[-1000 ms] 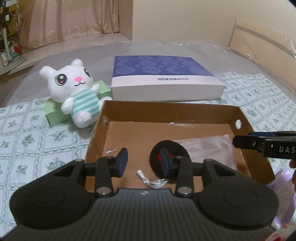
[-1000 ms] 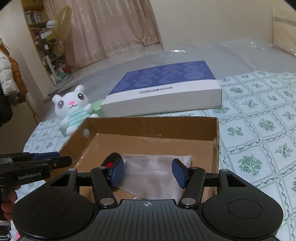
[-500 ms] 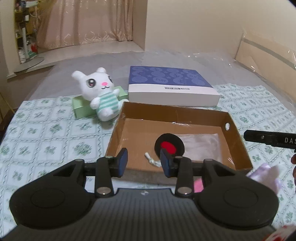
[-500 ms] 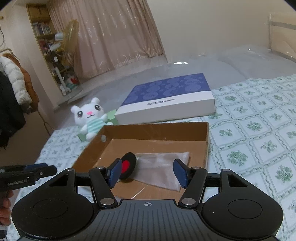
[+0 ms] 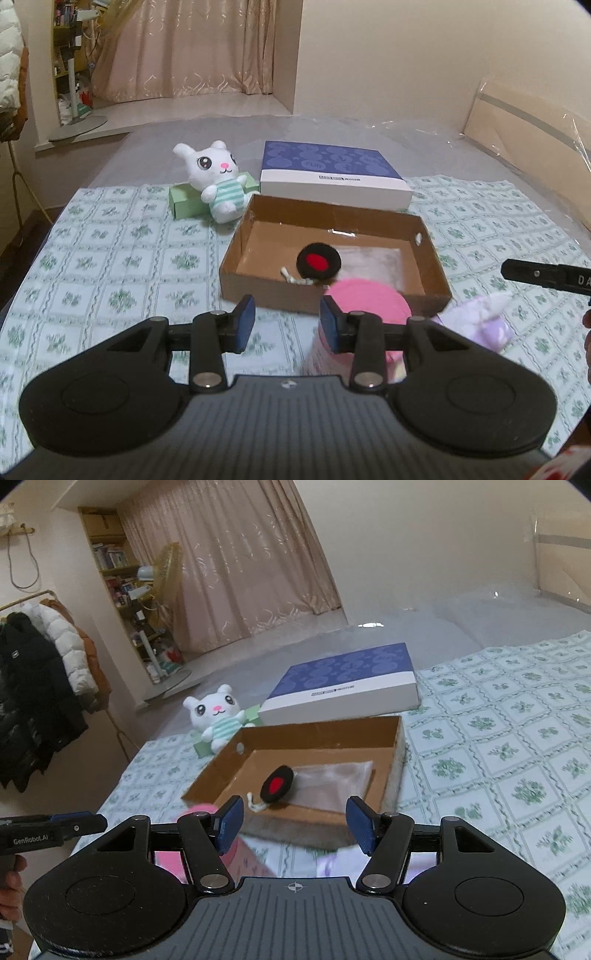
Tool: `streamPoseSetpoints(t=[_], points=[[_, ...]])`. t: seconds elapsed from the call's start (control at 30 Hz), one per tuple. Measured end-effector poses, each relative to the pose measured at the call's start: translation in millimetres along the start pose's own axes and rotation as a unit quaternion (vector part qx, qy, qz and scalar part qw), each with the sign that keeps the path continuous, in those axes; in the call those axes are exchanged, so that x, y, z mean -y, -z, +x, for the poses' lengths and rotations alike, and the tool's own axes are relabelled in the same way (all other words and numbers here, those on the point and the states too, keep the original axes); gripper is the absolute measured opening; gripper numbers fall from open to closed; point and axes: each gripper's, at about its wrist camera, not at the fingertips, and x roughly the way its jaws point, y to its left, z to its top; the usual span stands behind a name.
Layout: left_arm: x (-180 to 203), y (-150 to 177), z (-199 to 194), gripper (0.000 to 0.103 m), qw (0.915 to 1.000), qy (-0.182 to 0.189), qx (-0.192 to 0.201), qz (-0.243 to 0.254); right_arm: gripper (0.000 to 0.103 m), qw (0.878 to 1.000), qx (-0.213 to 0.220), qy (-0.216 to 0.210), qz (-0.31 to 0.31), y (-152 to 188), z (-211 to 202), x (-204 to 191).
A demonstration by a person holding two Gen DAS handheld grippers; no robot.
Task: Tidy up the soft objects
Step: 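Reach the right tool to the brown sock and grasp it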
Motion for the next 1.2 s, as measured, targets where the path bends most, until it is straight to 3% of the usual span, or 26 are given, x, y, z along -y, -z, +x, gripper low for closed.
streamPoseSetpoints(t=[0.57, 1.2], points=[[-1.8, 94.7, -66.0, 0.035, 0.9992, -0.026, 0.0, -0.03, 0.062, 1.0, -0.011, 0.011, 0.014, 72.1, -67.4, 15.6], [-11.4, 173.3, -82.5, 0.035, 0.993, -0.075, -0.004, -0.092, 0.062, 0.997, -0.06, 0.043, 0.01, 135.8, -66.2, 35.0]])
